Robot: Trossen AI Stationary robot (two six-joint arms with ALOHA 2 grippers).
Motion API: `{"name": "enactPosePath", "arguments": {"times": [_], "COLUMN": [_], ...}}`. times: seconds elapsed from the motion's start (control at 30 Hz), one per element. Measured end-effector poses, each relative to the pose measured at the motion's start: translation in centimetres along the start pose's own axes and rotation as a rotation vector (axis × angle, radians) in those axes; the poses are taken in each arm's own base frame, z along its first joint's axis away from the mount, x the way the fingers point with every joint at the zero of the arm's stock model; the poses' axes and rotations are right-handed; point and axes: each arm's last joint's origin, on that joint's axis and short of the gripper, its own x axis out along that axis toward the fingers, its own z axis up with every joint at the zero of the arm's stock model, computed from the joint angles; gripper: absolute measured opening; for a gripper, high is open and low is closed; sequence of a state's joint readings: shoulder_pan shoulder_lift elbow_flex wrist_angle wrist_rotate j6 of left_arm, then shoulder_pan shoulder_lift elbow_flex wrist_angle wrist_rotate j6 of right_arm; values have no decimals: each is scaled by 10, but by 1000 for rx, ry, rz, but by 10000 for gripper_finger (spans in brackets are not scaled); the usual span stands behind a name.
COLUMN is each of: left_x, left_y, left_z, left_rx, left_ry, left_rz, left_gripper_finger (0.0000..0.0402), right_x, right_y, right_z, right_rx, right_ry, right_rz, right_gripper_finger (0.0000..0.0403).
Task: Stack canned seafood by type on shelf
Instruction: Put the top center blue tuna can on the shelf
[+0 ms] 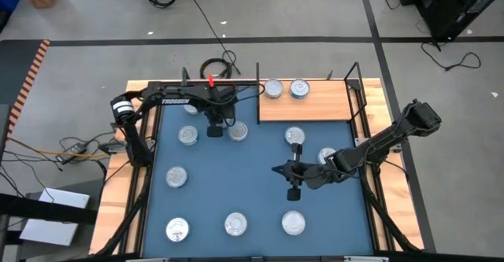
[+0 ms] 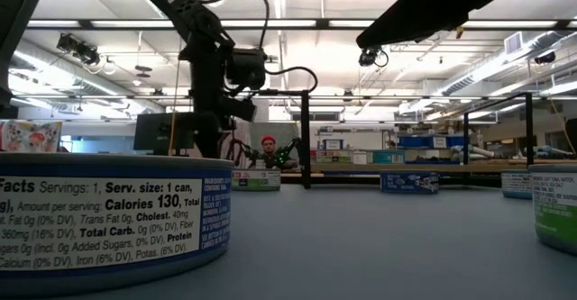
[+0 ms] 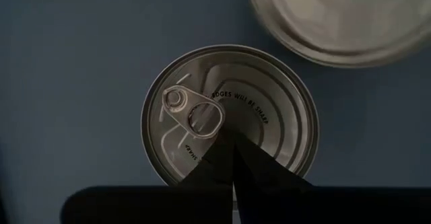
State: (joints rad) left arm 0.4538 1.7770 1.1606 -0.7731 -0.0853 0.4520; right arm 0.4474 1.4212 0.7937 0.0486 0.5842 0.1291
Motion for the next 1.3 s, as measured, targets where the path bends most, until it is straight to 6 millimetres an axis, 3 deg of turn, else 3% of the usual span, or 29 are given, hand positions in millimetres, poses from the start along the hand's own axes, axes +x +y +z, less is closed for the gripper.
{"name": "enactPosePath", "arguments": {"times": [0.57, 0.9, 1.3], "left_x": [-7, -10, -13], "left_y": [-51, -83, -97], "left_z": [-35, -23, -16], "left_rx": [-35, 17, 29], "left_ry": [-43, -162, -209], "left_rz": [16, 1, -2], "left_gripper_finger": [0, 0, 0], "right_x": [-2, -1, 4], "right_y": [3, 2, -6], "right_z": [0, 1, 1], "right_rx": [7, 13, 65], "right_ry": [-4, -10, -3], "right_rz": [9, 8, -12], "right_gripper_finger": [5, 6, 15]}}
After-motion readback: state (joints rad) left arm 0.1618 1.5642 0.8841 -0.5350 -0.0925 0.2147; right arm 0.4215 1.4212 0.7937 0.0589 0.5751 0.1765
